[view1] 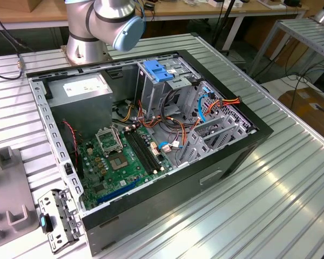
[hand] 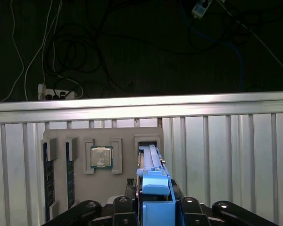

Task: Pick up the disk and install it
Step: 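Pick up the disk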

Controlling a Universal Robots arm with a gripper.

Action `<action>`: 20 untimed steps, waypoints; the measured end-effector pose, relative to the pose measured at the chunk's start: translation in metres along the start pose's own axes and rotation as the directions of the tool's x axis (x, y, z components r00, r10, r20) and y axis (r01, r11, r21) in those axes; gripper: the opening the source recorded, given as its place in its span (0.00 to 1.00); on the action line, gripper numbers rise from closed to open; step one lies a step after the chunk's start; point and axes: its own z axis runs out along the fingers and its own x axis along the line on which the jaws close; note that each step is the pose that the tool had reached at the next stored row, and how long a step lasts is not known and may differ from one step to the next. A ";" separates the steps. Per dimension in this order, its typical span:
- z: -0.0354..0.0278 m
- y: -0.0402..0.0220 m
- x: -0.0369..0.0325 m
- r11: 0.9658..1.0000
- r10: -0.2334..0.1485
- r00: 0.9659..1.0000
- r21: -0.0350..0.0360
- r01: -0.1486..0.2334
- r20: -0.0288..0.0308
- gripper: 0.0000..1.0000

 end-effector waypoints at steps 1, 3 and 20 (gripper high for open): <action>-0.0012 0.0000 0.0000 1.000 0.000 1.000 0.000 0.000 0.000 0.37; -0.0026 0.0000 0.0001 1.000 0.000 1.000 0.000 0.000 0.000 0.37; -0.0159 0.0000 0.0005 1.000 0.000 1.000 0.000 0.000 0.000 0.37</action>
